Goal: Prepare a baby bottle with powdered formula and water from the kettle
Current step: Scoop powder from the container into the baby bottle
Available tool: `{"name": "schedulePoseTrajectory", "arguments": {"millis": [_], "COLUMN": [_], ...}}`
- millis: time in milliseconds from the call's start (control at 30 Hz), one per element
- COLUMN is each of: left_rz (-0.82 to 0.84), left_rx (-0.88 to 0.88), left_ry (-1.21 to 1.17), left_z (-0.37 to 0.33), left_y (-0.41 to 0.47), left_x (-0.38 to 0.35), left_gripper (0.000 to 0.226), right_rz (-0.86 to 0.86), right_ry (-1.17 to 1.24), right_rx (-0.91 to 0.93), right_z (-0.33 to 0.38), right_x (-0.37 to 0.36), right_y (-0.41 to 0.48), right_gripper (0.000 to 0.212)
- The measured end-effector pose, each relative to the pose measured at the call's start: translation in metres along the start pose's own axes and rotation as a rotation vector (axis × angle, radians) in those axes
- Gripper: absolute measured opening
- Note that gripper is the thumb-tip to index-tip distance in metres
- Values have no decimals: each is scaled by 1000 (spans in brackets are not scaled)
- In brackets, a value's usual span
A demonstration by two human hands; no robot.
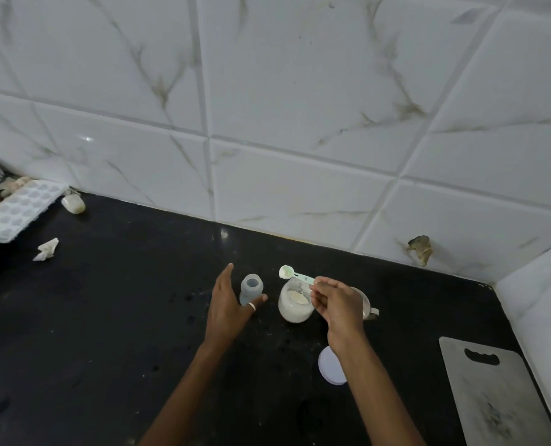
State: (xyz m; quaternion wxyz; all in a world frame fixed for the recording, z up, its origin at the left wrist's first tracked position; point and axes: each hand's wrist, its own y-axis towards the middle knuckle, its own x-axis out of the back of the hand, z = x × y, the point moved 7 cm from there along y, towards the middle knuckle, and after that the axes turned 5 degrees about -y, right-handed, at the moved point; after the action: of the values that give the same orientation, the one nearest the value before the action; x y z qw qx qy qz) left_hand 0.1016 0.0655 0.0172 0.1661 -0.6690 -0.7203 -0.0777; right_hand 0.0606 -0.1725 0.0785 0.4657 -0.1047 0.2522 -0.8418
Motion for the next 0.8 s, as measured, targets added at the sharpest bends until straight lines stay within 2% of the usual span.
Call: {"name": "schedulePoseTrajectory", "arguments": {"millis": [167, 333, 500, 800], "left_rz": [82, 90, 64, -42], "left_rx": [34, -57, -54, -150], "left_ry": [-7, 69, 43, 10], "left_z": [11, 10, 11, -37], "left_y": [8, 16, 17, 11], "left_x": [-9, -18, -22, 2], "left_gripper": [108, 65, 47, 43], "right_rz": [-12, -19, -17, 25], "right_ry": [-28, -41, -46, -47], "right_rx": [-18, -37, -23, 104], "right_z": [-10, -15, -14, 33], "right_x": [-7, -10, -10, -20], "right_y": [5, 7, 6, -18], "right_gripper": [10, 12, 12, 11]}}
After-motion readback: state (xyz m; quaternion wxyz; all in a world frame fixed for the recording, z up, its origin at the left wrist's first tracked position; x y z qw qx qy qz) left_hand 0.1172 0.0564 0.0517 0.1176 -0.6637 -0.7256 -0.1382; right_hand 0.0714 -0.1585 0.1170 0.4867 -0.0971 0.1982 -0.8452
